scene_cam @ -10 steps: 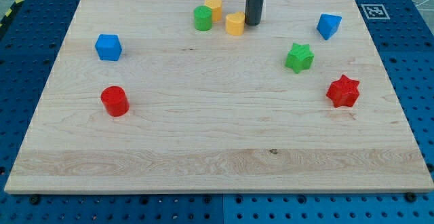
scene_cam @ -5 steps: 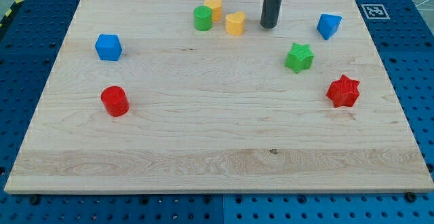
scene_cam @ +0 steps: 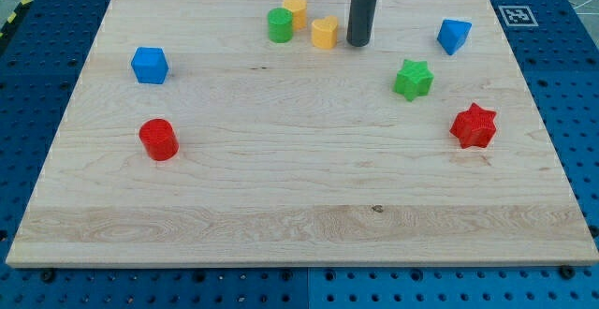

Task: Slide the yellow heart to the yellow hexagon

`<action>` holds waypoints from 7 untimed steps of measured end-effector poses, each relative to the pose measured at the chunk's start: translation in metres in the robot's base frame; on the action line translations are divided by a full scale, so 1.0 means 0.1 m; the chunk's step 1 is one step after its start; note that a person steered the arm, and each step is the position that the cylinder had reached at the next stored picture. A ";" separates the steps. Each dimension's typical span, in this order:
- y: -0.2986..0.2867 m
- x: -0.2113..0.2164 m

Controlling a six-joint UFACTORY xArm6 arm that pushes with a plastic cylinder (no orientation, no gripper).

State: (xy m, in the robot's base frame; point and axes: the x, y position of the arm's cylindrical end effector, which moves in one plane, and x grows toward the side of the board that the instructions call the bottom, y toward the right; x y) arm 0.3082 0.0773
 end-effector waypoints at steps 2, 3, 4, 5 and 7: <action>-0.26 -0.12; -0.35 -0.25; -0.40 -0.37; -0.41 -0.42; -0.29 -0.30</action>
State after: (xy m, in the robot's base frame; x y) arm 0.2780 0.0480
